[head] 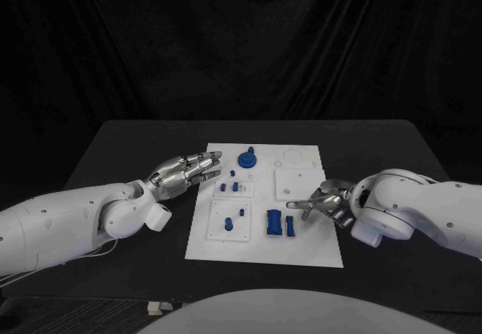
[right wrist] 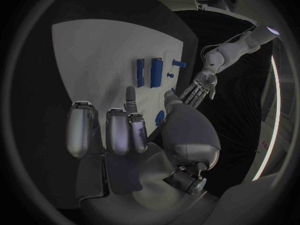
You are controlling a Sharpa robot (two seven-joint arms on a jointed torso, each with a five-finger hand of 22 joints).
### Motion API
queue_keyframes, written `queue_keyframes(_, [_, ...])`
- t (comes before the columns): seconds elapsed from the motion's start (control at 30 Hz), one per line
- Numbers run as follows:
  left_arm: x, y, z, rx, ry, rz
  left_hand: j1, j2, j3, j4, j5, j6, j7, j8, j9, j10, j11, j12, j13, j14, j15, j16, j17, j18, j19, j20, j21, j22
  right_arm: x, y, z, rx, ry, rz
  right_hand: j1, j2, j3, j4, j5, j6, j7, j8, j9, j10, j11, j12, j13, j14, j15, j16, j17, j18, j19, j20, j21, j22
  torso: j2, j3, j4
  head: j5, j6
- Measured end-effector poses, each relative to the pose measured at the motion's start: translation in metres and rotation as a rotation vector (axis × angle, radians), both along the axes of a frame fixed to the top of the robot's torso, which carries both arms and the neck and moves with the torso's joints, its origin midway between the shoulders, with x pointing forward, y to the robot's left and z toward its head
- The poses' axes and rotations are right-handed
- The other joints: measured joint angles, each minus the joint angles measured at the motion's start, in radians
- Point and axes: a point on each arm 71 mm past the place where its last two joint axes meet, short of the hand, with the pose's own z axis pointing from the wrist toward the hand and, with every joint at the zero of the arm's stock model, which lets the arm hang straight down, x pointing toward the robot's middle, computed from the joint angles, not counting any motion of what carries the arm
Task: Assemble the parts on the task board
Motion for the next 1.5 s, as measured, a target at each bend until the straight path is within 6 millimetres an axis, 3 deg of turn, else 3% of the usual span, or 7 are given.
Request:
queue_keyframes(0.3, [-0.006, 0.007, 0.011, -0.034, -0.067, 0.054, -0.053, -0.03, -0.05, 0.026, -0.103, 0.004, 0.004, 0.009, 0.0, 0.004, 0.003, 0.024, 0.001, 0.006, -0.005, 0.0, 0.0, 0.0, 0.0, -0.001, 0.0, 0.0, 0.018, -0.014, 0.052, 0.091, -0.197, -0.068, -0.227, 0.113, -0.162, 0.061, -0.004, 0.047, -0.021, 0.002, -0.017, 0.0, -0.014, -0.004, 0.0, 0.0, -0.008, -0.052, -0.103, 0.025, -0.009, -0.008, -0.073, 0.0, -0.001, 0.0003, 0.0001, -0.007, 0.0])
queue_keyframes(0.5, [-0.005, 0.004, 0.016, -0.044, -0.11, 0.082, -0.085, -0.048, -0.078, 0.026, -0.147, 0.031, -0.009, 0.013, 0.001, 0.018, -0.011, 0.035, 0.003, 0.0, -0.032, -0.002, -0.001, 0.0, -0.004, -0.033, 0.0, -0.008, 0.023, -0.012, 0.064, 0.244, -0.312, -0.118, -0.199, 0.148, -0.251, 0.068, -0.004, 0.074, -0.009, -0.057, -0.067, -0.167, -0.007, -0.524, -0.182, -0.117, 0.001, -0.437, -0.679, 0.117, -0.211, 0.004, -0.593, -0.044, -0.004, 0.0011, 0.0006, -0.012, 0.0])
queue_keyframes(0.77, [-0.002, 0.0, 0.017, -0.041, -0.133, 0.1, -0.085, -0.048, -0.078, 0.026, -0.142, 0.029, -0.011, 0.013, 0.001, 0.005, -0.023, 0.026, 0.002, -0.003, -0.044, -0.019, -0.004, 0.0, -0.01, -0.051, 0.0, -0.018, 0.018, -0.015, 0.05, 0.4, -0.365, -0.166, -0.193, 0.051, -0.156, 0.068, -0.004, 0.062, 0.064, -0.147, -0.152, -0.379, 0.08, -1.183, -0.74, -0.267, 0.104, -0.967, -0.98, 0.14, -0.36, 0.096, -1.076, -0.396, -0.012, 0.0033, -0.0006, -0.01, 0.0])
queue_keyframes(0.9, [-0.002, -0.002, 0.017, -0.036, -0.14, 0.11, -0.094, -0.056, -0.089, 0.026, -0.16, -0.008, -0.062, -0.021, -0.004, -0.016, -0.074, -0.017, -0.003, -0.006, -0.093, -0.03, -0.008, 0.0, -0.016, -0.102, -0.005, -0.027, 0.011, -0.013, 0.04, 0.531, -0.373, -0.182, -0.097, -0.069, -0.162, 0.07, 0.031, -0.091, 0.056, -0.252, -0.216, -0.708, 0.237, -1.405, -0.894, -0.661, 0.275, -1.241, -1.108, 0.059, -0.688, 0.188, -1.284, -0.569, -0.014, 0.0036, -0.001, -0.007, 0.0])
queue_keyframes(1.03, [-0.002, -0.003, 0.017, -0.02, -0.153, 0.126, -0.103, -0.07, -0.089, 0.026, -0.167, -0.035, -0.115, -0.049, -0.009, -0.028, -0.128, -0.044, -0.007, -0.005, -0.124, -0.03, -0.009, 0.0, -0.02, -0.131, -0.006, -0.031, 0.009, -0.012, 0.035, 0.666, -0.395, -0.199, -0.019, -0.104, -0.194, 0.069, 0.024, -0.337, -0.083, -0.363, -0.287, -1.044, 0.148, -1.504, -1.003, -1.108, 0.238, -1.394, -1.181, 0.037, -1.328, 0.237, -1.33, -1.073, -0.014, 0.004, -0.0011, -0.007, 0.0])
queue_keyframes(1.2, [-0.001, -0.006, 0.017, 0.012, -0.177, 0.145, -0.124, -0.1, -0.088, 0.027, -0.19, -0.077, -0.199, -0.092, -0.016, -0.035, -0.217, -0.085, -0.013, -0.005, -0.134, -0.03, -0.009, 0.0, -0.02, -0.131, -0.006, -0.031, 0.011, -0.013, 0.032, 0.801, -0.454, -0.205, 0.053, -0.116, -0.203, 0.071, 0.04, -0.506, -0.209, -0.413, -0.335, -1.328, -0.013, -1.526, -1.148, -1.387, 0.155, -1.428, -1.209, 0.037, -1.453, 0.198, -1.344, -1.239, -0.014, 0.004, -0.0011, -0.009, 0.0])
queue_keyframes(1.5, [0.001, -0.012, 0.017, 0.046, -0.206, 0.159, -0.135, -0.111, -0.075, 0.026, -0.202, -0.084, -0.224, -0.103, -0.017, -0.036, -0.244, -0.098, -0.014, -0.005, -0.141, -0.03, -0.009, 0.0, -0.02, -0.131, -0.006, -0.031, 0.013, -0.016, 0.032, 0.929, -0.563, -0.2, 0.088, -0.1, -0.192, 0.071, 0.043, -0.591, -0.244, -0.429, -0.359, -1.39, -0.057, -1.526, -1.201, -1.439, 0.133, -1.436, -1.22, 0.039, -1.463, 0.17, -1.344, -1.275, -0.016, 0.0045, -0.0028, -0.007, 0.0])
